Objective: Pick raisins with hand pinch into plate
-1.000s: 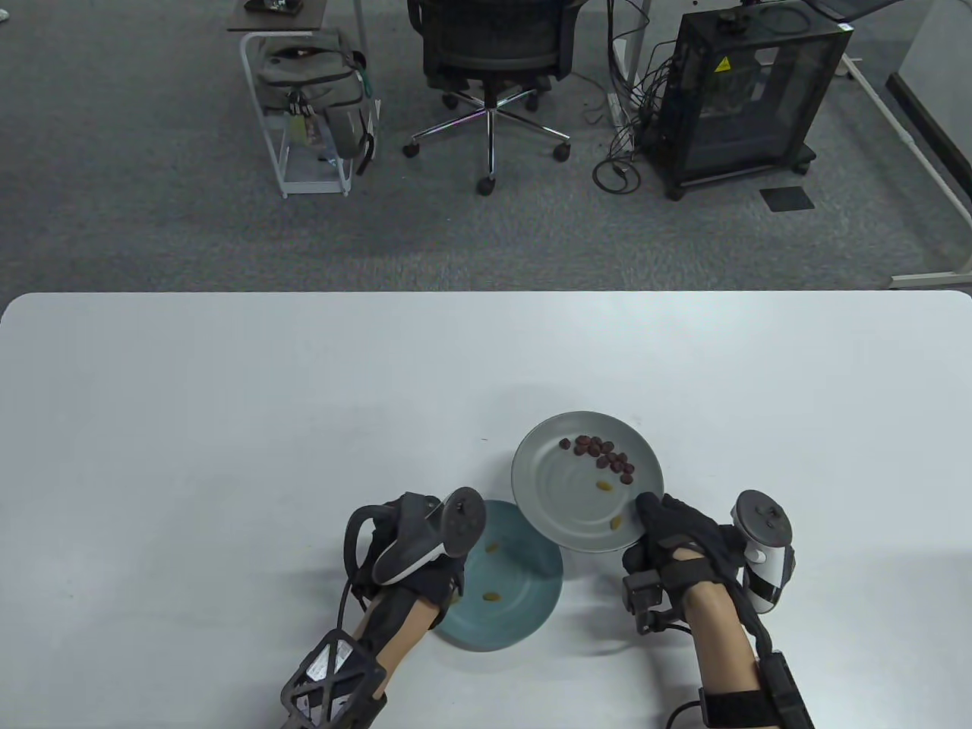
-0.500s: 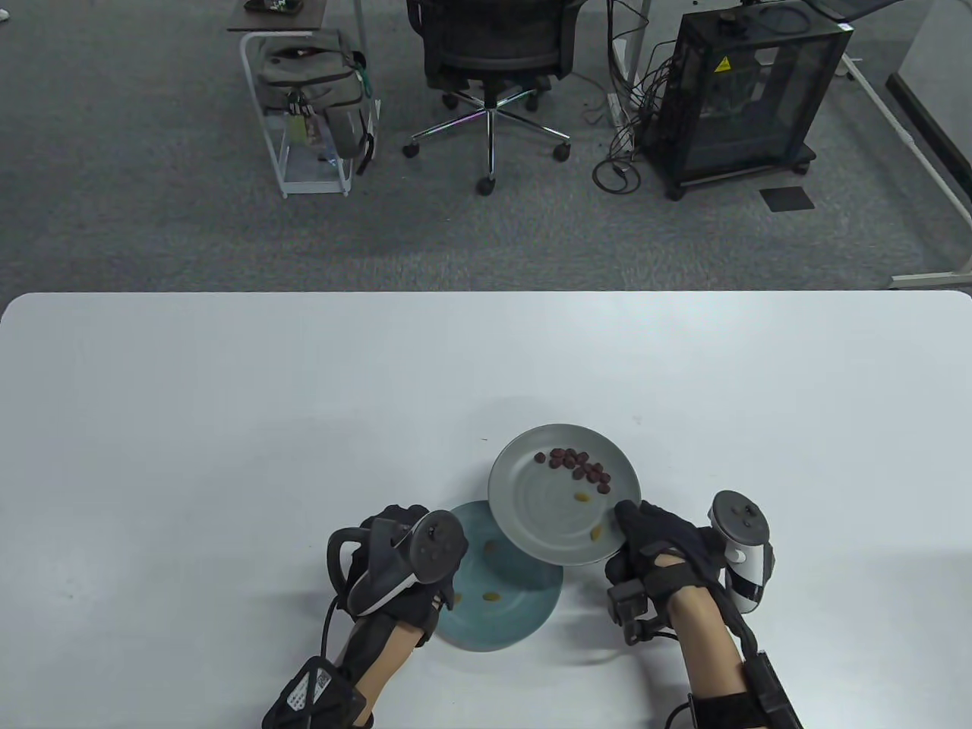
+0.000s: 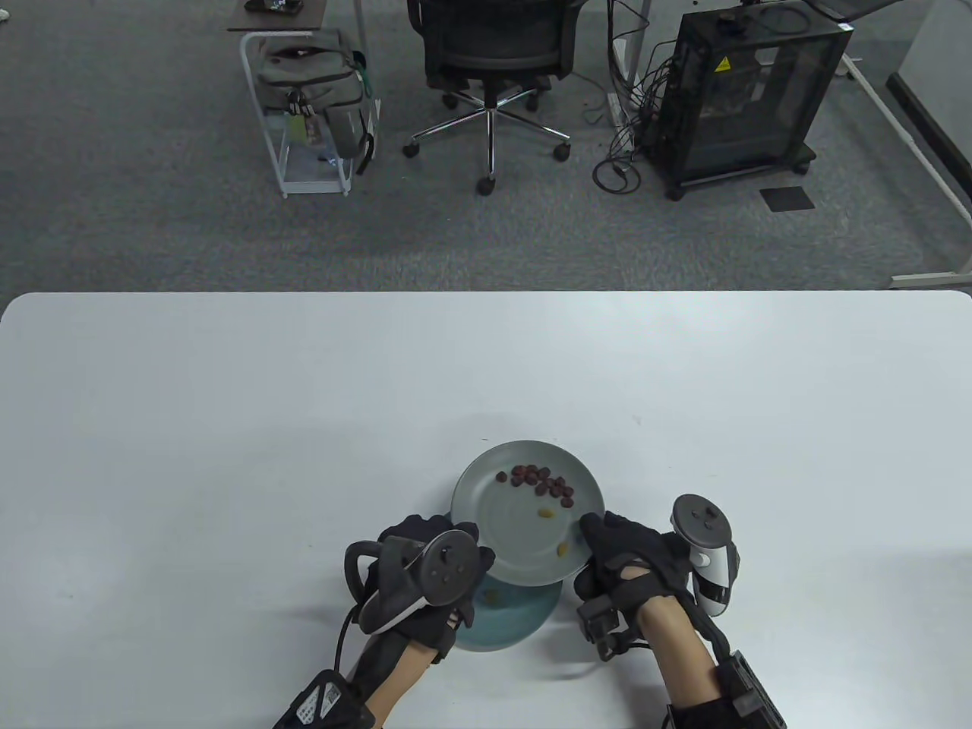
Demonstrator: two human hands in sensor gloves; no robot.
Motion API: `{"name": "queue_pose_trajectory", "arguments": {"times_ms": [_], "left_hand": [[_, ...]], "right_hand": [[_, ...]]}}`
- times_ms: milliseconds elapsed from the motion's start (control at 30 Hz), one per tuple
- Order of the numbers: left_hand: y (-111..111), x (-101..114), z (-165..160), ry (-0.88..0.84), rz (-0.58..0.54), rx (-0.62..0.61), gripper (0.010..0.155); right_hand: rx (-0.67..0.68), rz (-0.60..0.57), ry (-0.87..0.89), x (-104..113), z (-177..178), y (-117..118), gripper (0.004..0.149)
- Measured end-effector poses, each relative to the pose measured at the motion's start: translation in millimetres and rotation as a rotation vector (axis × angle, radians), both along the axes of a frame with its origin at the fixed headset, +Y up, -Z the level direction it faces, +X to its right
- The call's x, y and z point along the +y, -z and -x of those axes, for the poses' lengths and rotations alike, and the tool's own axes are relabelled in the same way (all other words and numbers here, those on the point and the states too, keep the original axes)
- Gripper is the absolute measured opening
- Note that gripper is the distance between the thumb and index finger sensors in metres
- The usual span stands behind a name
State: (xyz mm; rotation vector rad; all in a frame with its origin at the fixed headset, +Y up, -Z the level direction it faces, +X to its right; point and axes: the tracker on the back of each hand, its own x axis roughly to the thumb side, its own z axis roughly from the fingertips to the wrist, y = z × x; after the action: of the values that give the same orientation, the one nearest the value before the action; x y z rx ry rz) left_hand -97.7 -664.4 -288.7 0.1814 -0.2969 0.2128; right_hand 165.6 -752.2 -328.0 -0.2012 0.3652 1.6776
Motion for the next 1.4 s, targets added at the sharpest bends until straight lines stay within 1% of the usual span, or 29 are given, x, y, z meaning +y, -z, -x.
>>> {"name": "queue_pose_trajectory", "arguments": {"times_ms": [167, 300, 567, 800, 1100, 1400], "left_hand": [[-3, 1, -7, -0.011, 0.002, -0.022, 0.048], [-2, -2, -15, -0.023, 0.019, -0.036, 0.051], [-2, -6, -33, 0.021, 0.029, -0.038, 0.052], [-1, -8, -38, 0.046, 0.027, -0.011, 0.051], [-1, -12, -44, 0.072, 0.028, -0.009, 0.05], [-1, -14, -49, 0.097, 0.011, -0.001, 0.044]], "right_hand": [[0.023, 0.002, 0.007, -1, 15, -4, 0.053], [0.037, -0.004, 0.007, -1, 25, -8, 0.053], [0.057, 0.002, 0.038, -1, 38, -15, 0.054], [0.058, 0.005, 0.042, -2, 43, -17, 0.054], [0.056, 0.0, 0.05, -5, 44, -16, 0.054], [0.053, 0.003, 0.051, -4, 43, -16, 0.054]]}}
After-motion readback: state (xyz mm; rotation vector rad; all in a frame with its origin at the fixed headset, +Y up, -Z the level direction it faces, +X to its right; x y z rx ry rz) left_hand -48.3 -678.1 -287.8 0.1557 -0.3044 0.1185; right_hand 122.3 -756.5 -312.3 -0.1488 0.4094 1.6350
